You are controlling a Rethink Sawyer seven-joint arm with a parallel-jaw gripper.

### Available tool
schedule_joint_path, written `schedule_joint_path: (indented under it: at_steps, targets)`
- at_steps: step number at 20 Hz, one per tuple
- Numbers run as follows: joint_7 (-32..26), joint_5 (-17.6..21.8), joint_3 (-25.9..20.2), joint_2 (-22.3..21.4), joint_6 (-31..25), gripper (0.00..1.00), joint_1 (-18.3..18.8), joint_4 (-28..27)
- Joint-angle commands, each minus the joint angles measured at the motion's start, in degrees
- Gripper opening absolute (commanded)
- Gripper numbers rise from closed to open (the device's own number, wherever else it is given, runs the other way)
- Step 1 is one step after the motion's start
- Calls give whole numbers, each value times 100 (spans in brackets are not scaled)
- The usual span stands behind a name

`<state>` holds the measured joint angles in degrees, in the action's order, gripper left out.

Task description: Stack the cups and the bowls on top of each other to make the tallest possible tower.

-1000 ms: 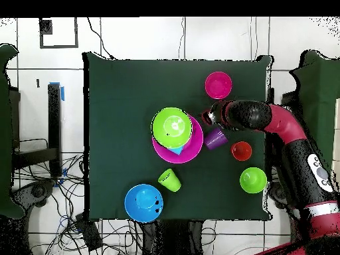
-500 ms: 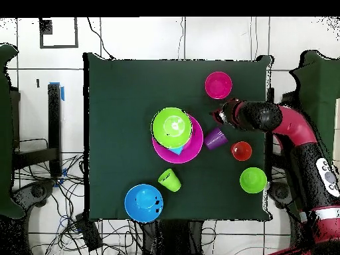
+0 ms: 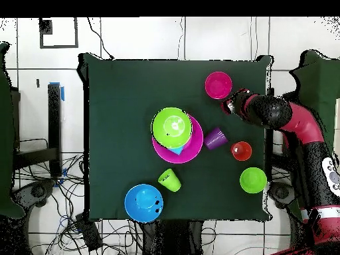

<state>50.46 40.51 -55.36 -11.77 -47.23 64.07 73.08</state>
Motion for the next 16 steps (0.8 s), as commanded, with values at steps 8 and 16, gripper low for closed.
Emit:
schedule_joint_path:
  at_steps: [8,16]
  targets:
    - [-1828,427,-25,717,809,100,-204,-672]
    - [-2190,570,-117,1158,1157,100,138,-188]
